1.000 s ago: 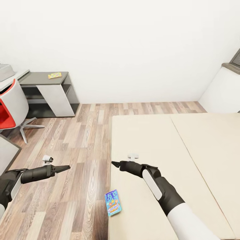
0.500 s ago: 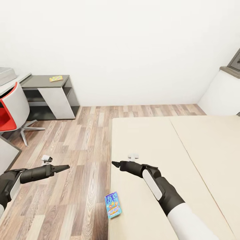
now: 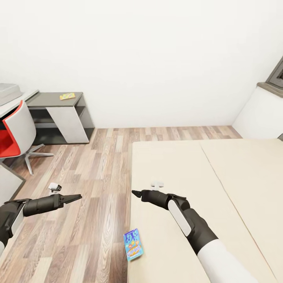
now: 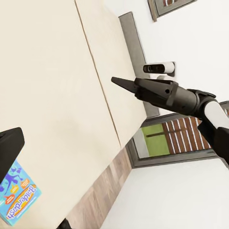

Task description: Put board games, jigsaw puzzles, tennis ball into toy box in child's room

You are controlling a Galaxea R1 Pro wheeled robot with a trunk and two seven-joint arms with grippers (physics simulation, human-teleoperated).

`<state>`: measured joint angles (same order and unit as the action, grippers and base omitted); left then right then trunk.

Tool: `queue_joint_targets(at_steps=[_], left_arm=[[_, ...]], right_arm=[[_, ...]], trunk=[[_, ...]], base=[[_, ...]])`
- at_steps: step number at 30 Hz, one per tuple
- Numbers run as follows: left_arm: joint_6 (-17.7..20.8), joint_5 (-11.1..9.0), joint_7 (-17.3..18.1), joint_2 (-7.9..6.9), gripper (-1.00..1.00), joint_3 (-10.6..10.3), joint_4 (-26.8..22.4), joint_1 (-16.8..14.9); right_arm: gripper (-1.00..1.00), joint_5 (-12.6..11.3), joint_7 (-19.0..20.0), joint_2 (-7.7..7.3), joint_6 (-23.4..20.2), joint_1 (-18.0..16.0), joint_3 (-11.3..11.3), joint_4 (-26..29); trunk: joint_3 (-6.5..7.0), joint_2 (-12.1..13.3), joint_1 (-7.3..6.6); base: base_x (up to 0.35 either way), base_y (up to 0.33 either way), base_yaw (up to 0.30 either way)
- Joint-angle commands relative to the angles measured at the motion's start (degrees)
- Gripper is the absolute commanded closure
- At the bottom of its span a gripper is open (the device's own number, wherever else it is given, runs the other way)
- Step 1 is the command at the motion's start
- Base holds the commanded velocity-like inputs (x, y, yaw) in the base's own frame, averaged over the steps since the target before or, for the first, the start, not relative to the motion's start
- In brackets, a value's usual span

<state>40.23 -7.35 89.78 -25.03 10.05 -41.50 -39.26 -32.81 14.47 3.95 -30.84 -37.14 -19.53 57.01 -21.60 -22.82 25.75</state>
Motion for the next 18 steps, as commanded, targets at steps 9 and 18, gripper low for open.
queue_joint_targets(at_steps=[9,18], left_arm=[[0.6,0.0,0.2,-0.20,-1.00,0.1,0.0,0.0],[0.6,0.0,0.2,-0.19,-1.00,1.3,0.0,0.0]], right_arm=[[-1.00,-0.1,0.0,0.07,-0.3,0.0,0.0,0.0],[-1.00,0.0,-3.6,0.15,-0.3,0.0,0.0,0.0]], trunk=[[0.76,-0.1,0.03],[1.61,-0.1,0.03]], base=[[0.000,0.000,0.000],[0.000,0.000,0.000]])
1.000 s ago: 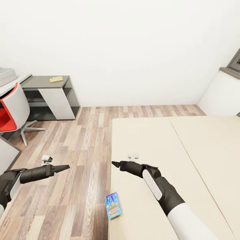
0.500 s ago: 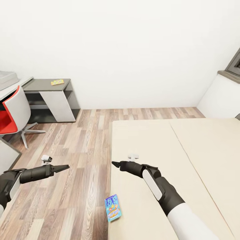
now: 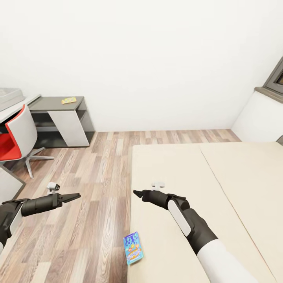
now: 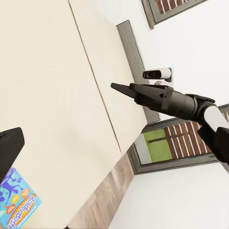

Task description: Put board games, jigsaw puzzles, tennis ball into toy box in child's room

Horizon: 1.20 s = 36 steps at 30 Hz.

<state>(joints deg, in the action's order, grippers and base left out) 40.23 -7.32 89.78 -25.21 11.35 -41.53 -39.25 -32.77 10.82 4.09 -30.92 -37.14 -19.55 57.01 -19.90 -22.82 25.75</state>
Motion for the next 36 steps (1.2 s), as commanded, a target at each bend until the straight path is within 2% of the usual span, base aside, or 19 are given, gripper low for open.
queue_joint_targets(at_steps=[1,26,32,36], left_arm=[[0.6,0.0,0.2,-0.01,-1.00,0.1,0.0,0.0],[0.6,0.1,0.2,-0.14,-1.00,0.5,0.0,0.0],[0.6,0.2,0.2,-0.19,-1.00,2.2,0.0,0.0],[0.6,0.2,0.2,-0.19,-1.00,2.6,0.0,0.0]], right_arm=[[-1.00,-0.1,-0.1,0.00,-0.3,0.0,0.0,0.0],[-1.00,-0.1,-0.6,-0.01,-0.3,0.0,0.0,0.0],[-1.00,-0.1,-0.6,0.03,-0.3,0.0,0.0,0.0],[-1.00,-0.1,-0.6,0.04,-0.2,0.0,0.0,0.0]], trunk=[[0.00,-0.1,0.03],[2.36,-0.1,0.03],[2.93,-0.1,0.03],[3.31,-0.1,0.03]], base=[[0.000,0.000,0.000],[0.000,0.000,0.000],[0.000,0.000,0.000],[0.000,0.000,0.000]])
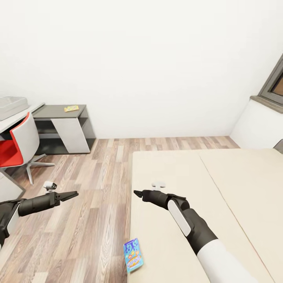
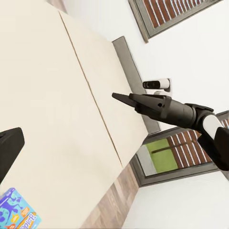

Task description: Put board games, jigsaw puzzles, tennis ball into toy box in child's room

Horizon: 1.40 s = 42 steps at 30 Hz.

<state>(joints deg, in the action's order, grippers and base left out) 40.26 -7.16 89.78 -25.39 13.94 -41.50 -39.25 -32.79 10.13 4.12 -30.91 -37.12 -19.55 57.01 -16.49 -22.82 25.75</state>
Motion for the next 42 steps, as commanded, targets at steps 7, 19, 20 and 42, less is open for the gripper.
queue_joint_targets(at_steps=[7,19,20,42], left_arm=[[0.6,0.0,0.2,-0.01,-1.00,0.2,0.0,0.0],[0.6,0.0,0.2,-0.01,-1.00,0.2,0.0,0.0],[0.6,0.0,0.2,-0.01,-1.00,0.2,0.0,0.0],[0.6,0.1,0.2,-0.01,-1.00,0.2,0.0,0.0]], right_arm=[[-1.00,-0.1,0.1,-0.01,-0.3,-0.1,0.0,0.0],[-1.00,-0.1,0.1,-0.08,-0.3,-0.1,0.0,0.0],[-1.00,-0.1,0.1,-0.08,-0.2,-0.1,0.0,0.0],[-1.00,-0.1,0.0,0.08,-0.2,0.0,0.0,0.0]], trunk=[[0.56,-0.1,0.04],[1.70,-0.1,0.04],[1.79,-0.1,0.04],[3.87,-0.1,0.04]], base=[[0.000,0.000,0.000],[0.000,0.000,0.000],[0.000,0.000,0.000],[0.000,0.000,0.000]])
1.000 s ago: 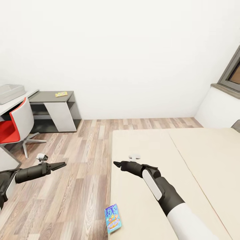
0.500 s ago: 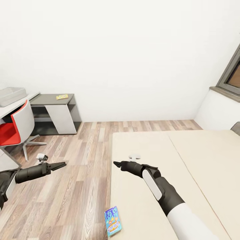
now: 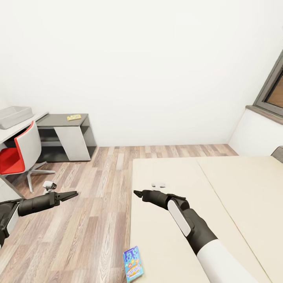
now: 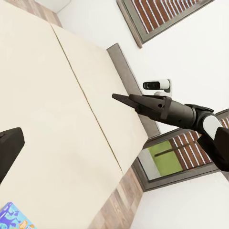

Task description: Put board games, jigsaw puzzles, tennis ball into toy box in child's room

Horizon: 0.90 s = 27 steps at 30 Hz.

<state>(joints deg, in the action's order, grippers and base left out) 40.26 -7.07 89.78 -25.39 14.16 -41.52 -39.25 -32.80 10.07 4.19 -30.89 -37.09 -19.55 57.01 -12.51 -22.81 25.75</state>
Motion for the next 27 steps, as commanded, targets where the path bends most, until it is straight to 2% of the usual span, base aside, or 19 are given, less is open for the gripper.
queue_joint_targets(at_steps=[1,27], left_arm=[[0.6,0.0,0.2,-0.01,-1.00,0.0,0.0,0.0],[0.6,0.0,0.2,-0.02,-1.00,0.0,0.0,0.0]], right_arm=[[-1.00,-0.1,0.1,0.03,-0.3,-0.1,0.0,0.0],[-1.00,-0.1,0.0,0.18,-0.2,-0.1,0.0,0.0]], trunk=[[-0.02,-0.1,0.04],[2.44,-0.1,0.04]], base=[[0.000,0.000,0.000],[0.000,0.000,0.000]])
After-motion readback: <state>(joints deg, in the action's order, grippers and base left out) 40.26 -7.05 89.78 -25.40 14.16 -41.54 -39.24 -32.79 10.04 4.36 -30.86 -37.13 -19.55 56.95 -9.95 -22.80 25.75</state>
